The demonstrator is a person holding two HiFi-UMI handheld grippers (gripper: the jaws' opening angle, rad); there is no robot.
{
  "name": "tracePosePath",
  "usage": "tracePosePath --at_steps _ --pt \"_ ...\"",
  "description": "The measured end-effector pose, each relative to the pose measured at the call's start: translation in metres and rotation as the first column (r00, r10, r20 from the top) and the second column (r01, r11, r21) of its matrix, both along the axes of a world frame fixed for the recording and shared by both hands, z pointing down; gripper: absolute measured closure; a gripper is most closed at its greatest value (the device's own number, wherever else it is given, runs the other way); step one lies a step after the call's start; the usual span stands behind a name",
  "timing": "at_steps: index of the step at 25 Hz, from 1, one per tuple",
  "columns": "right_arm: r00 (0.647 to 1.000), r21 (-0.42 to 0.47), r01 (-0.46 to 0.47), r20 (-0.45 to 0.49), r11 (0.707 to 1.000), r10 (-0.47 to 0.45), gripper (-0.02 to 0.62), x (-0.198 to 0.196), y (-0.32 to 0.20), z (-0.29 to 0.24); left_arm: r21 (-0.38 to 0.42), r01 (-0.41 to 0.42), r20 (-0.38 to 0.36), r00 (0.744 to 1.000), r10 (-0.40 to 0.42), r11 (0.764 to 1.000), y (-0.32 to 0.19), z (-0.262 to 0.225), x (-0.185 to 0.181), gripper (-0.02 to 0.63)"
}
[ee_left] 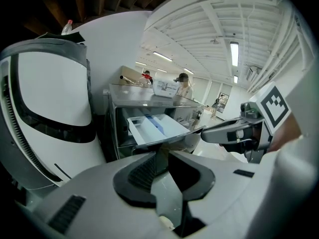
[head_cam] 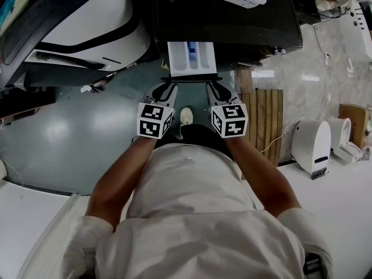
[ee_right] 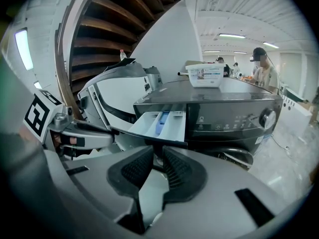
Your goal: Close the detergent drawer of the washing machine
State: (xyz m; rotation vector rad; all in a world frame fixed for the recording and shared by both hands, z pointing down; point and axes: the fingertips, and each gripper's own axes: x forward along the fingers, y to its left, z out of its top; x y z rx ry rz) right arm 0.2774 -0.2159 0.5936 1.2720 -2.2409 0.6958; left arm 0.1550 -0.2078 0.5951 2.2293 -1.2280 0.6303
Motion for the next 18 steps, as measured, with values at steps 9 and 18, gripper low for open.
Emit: tracePosePath --at_steps 9,18 --pt "1.0 0.014 0.018 -0.006 1.0 -0.018 0.529 -0.002 -0.014 -0.003 0.01 0.023 -0.002 1.0 -0.023 1.0 -0.014 -0.001 -0.003 0.532" --pt "1.0 0.022 0.027 -0.004 0.999 -0.027 0.529 -0.003 -0.028 -0.003 0.018 0.029 -0.003 1.0 -0.029 0.999 -0.028 -0.002 -0.005 0.532"
